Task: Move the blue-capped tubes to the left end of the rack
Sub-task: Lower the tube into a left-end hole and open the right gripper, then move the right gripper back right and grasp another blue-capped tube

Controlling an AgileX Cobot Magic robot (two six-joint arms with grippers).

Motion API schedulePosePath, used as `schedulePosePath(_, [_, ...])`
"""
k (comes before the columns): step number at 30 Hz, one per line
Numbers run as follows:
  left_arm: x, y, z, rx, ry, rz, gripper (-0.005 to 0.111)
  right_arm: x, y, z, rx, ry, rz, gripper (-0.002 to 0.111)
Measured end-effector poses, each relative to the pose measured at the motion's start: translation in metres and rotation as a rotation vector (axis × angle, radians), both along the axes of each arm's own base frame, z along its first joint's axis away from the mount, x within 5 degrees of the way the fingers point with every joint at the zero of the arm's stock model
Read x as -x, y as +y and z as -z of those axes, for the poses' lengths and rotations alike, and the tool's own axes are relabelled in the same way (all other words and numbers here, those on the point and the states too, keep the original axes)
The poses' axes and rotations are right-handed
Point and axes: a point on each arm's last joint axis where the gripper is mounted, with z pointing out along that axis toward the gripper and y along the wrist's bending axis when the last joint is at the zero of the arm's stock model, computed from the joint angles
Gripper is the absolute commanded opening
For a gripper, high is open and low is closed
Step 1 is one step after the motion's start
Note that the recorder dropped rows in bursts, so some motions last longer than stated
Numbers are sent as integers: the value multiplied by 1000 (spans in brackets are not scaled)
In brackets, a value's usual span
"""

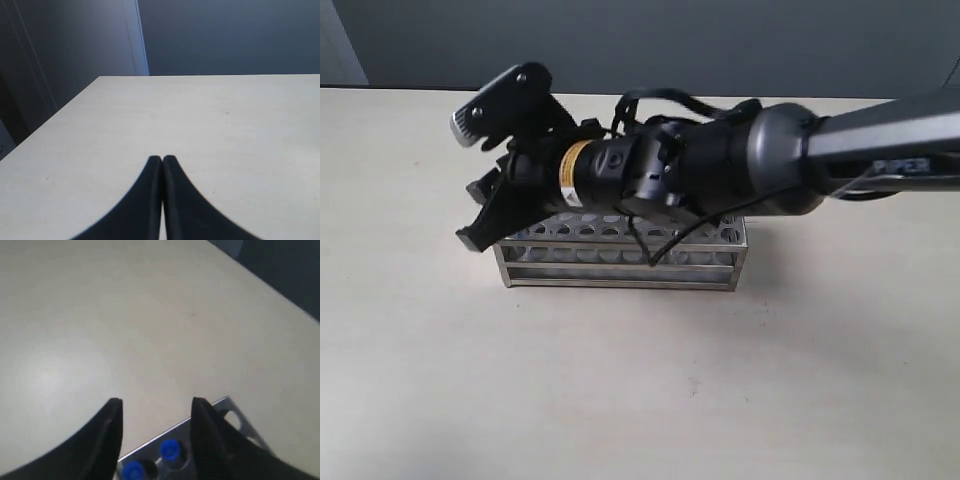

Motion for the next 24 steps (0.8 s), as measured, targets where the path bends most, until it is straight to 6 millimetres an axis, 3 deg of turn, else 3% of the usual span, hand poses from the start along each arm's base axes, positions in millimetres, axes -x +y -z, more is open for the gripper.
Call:
schedulePosePath(5, [0, 0, 0, 0, 0, 0, 0, -20, -53, -75, -75, -117, 139, 43])
schedulePosePath(9, [0, 0, 0, 0, 0, 0, 0, -44, -105, -98, -70, -125, 317, 43])
schedulePosePath(13, [0, 0, 0, 0, 0, 0, 0, -54, -139, -88, -29, -63, 435, 43])
schedulePosePath(20, [0, 0, 0, 0, 0, 0, 0, -40, -145, -48, -8, 22, 419, 43])
schedulePosePath(24, [0, 0, 0, 0, 0, 0, 0, -34, -148, -34, -40, 42, 406, 43])
